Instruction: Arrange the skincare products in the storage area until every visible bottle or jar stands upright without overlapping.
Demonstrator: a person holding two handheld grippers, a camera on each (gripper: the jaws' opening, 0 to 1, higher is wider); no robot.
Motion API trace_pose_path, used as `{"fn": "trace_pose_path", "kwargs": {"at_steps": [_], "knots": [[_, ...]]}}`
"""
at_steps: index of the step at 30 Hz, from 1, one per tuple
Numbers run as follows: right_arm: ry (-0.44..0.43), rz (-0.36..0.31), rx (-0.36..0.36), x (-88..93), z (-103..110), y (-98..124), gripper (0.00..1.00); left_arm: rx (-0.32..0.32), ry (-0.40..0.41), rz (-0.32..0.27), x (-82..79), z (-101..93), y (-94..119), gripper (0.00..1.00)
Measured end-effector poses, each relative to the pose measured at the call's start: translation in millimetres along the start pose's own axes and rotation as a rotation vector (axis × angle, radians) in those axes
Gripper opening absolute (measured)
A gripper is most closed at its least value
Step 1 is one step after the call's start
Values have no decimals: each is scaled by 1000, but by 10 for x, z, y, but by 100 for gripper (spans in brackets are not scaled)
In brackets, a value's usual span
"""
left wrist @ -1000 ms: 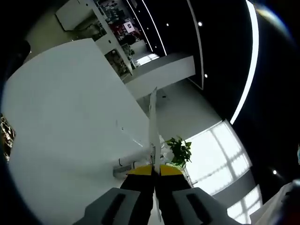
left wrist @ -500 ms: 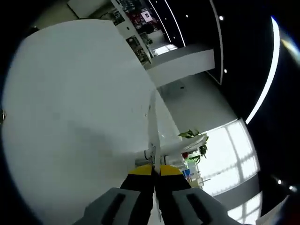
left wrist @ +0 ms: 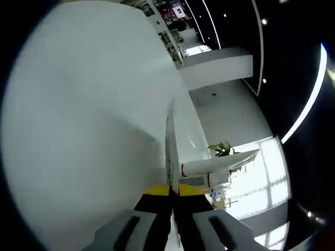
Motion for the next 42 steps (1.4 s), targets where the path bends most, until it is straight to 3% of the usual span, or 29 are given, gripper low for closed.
{"fn": "trace_pose_path", "kwargs": {"at_steps": [6, 9, 15, 23, 26, 31, 37, 39, 42], "knots": [[11, 6, -6, 3, 2, -1, 33, -22, -15, 14, 34, 12, -51, 2], [10, 5, -8, 2, 3, -3, 33, -82, -65, 16, 20, 8, -70, 2], [45, 11, -24, 0, 42, -13, 33, -134, -156, 33, 4, -45, -92, 3], [31, 1, -18, -5, 24, -3, 34, -253, -309, 76, 4, -95, -78, 10], [29, -2, -16, -7, 23, -2, 34, -327, -435, 77, -4, -91, -60, 18], [30, -5, -15, -10, 23, 0, 34, -348, -555, 164, 56, -136, -49, 23], [29, -3, -23, -9, 32, -3, 35, -408, -844, 206, 61, -187, -64, 35], [32, -8, -24, -14, 35, -3, 35, -414, -892, 220, 80, -191, -70, 41], [28, -10, -21, -14, 28, 1, 35, -446, -915, 230, 73, -165, -60, 42]]}}
Point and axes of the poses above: the point that each gripper's makers call its tool centre point, and the gripper's own axes: y roughly backward along the fingers, z roughly to its left, x roughly out of its underside, the point moved 10 cm from there along y, roughly backward along the fingers, and after that the axes turned 10 degrees about -z, right-handed, at the moved point
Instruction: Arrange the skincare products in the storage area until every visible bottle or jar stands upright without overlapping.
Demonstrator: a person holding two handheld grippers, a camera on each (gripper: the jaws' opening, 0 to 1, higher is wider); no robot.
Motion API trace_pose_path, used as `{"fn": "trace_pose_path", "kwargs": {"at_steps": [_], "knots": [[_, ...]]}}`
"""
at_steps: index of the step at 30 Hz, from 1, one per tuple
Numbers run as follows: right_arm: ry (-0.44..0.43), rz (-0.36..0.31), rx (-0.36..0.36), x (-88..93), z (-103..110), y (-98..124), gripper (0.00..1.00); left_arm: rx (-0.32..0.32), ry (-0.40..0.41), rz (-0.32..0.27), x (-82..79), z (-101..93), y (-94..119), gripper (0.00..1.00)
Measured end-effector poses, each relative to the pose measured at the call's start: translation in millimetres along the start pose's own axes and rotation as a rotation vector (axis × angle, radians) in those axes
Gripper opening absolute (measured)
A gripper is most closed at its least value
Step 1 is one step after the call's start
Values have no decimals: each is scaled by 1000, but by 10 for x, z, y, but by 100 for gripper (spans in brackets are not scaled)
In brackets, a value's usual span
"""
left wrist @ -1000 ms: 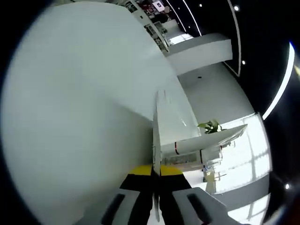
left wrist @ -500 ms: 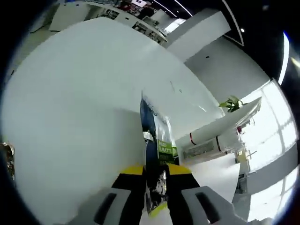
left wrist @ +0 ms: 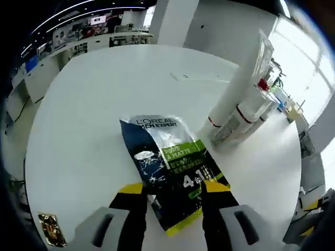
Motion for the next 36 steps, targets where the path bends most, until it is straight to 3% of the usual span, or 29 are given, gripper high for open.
{"fn": "trace_pose_path", "kwargs": {"at_steps": [6, 11, 16, 36], "knots": [[-11, 5, -8, 11, 2, -2, 35, -73, -85, -45, -22, 89, 13, 48], [-15, 4, -6, 13, -4, 2, 35, -34, -108, -52, -62, 71, -71, 52], [-23, 5, -5, 17, -9, 1, 35, -47, -125, -20, -32, 40, -143, 51], [-40, -9, 6, 13, -29, 12, 35, -56, -171, -27, -135, -49, -268, 52]]}}
Point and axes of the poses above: the point that each gripper's makers call its tool centre point, and the gripper's own axes: y roughly backward along the fingers, z roughly to its left, x roughly out of its underside, the point moved 10 cm from there along y, roughly backward along the fingers, and after that the axes turned 10 degrees about -z, right-handed, at the moved point
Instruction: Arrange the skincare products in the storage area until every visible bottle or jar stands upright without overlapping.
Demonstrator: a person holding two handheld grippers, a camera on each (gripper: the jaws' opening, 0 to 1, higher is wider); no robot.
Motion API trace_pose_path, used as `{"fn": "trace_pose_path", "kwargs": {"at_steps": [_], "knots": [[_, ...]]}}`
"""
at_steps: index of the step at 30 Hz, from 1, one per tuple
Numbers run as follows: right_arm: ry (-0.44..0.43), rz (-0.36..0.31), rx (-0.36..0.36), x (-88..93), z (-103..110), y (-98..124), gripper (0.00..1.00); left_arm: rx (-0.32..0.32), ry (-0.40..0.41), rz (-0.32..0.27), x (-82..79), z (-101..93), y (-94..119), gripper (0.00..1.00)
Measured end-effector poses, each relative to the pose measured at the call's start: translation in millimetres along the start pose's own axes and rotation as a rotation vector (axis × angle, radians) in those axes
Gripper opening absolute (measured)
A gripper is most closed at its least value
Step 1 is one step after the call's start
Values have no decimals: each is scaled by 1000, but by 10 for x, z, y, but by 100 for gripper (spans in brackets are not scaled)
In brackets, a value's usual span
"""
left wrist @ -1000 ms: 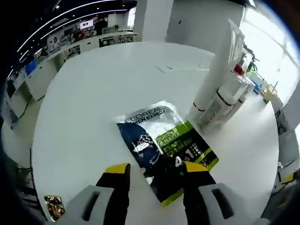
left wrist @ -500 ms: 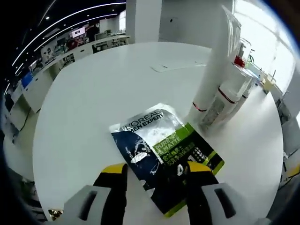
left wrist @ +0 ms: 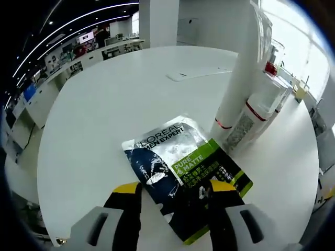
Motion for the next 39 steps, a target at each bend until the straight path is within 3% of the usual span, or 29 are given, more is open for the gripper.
{"fn": "trace_pose_path", "kwargs": {"at_steps": [10, 16, 21, 24, 27, 34, 37, 39], "knots": [[0, 1, 7, 0, -8, 4, 35, 18, -34, 15, -18, 13, 19, 57], [5, -8, 2, -13, 0, 7, 35, 8, -69, -5, -2, 42, 246, 56], [14, -23, -9, -33, 16, 11, 35, 1, -66, -31, 54, 147, 581, 58], [11, -30, -8, -37, 12, 14, 35, -11, -56, -53, 170, 188, 857, 59], [12, -43, -8, -50, 12, 21, 35, -2, 54, -111, 313, 119, 1096, 59], [7, -54, -29, -64, 32, 20, 34, -33, 58, -97, 722, 8, 1685, 62], [6, -60, -27, -68, 28, 22, 35, -57, 223, -100, 933, -50, 1964, 57], [3, -65, -26, -70, 26, 26, 35, -64, 254, -93, 1093, -70, 2139, 57]]}}
Point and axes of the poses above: the point that each gripper's makers call its tool centre point, and the gripper's own axes: y roughly backward along the fingers, z roughly to its left, x roughly out of its underside, the point moved 10 cm from there along y, roughly backward along the fingers, and after that the axes turned 10 degrees about -z, right-handed, at the moved point
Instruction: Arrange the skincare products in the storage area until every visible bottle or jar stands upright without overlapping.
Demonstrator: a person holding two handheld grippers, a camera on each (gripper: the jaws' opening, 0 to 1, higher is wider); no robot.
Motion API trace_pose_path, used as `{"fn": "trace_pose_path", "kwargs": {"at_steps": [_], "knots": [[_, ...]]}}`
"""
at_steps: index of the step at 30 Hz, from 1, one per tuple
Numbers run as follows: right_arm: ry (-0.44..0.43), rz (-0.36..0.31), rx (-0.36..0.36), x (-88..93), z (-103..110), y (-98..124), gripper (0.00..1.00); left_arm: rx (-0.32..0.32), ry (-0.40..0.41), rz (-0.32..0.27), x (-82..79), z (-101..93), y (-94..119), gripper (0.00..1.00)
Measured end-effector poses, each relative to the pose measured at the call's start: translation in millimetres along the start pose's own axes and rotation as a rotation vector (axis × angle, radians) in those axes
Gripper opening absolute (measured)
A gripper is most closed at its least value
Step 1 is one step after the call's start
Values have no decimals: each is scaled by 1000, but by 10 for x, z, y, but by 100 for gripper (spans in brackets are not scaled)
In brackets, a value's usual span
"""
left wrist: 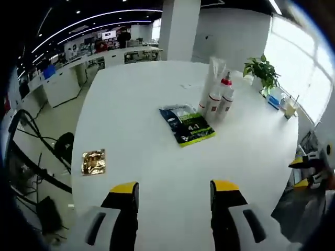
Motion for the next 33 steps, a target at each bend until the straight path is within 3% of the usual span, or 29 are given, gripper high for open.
{"fn": "trace_pose_path", "kwargs": {"at_steps": [3, 8, 11, 13, 19, 30, 33], "knots": [[3, 1, -3, -2, 4, -2, 35, -44, -60, 51, 256, 57, 223, 61], [7, 11, -7, 6, 8, -8, 35, -92, -137, 146, 602, 101, 397, 62], [5, 14, -1, 10, 5, -4, 35, -69, -93, 213, 785, 41, 423, 62], [3, 14, 3, 9, 0, -2, 35, -67, -90, 225, 911, 11, 413, 62], [14, 23, 2, 11, 13, -3, 35, -92, -214, 280, 1087, 32, 405, 60], [24, 42, 7, 22, 6, -17, 35, -108, -243, 297, 1175, 54, 357, 56], [26, 46, 10, 25, 1, -22, 35, -96, -261, 339, 1237, 50, 333, 55]]}}
Point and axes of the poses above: the point that each gripper's makers call its tool centre point, and the gripper's own axes: y roughly backward along the fingers, z roughly to its left, x roughly out of its underside, the point moved 10 cm from there along y, roughly backward along the fingers, and after that the axes turned 10 degrees about -z, right-handed, at the moved point
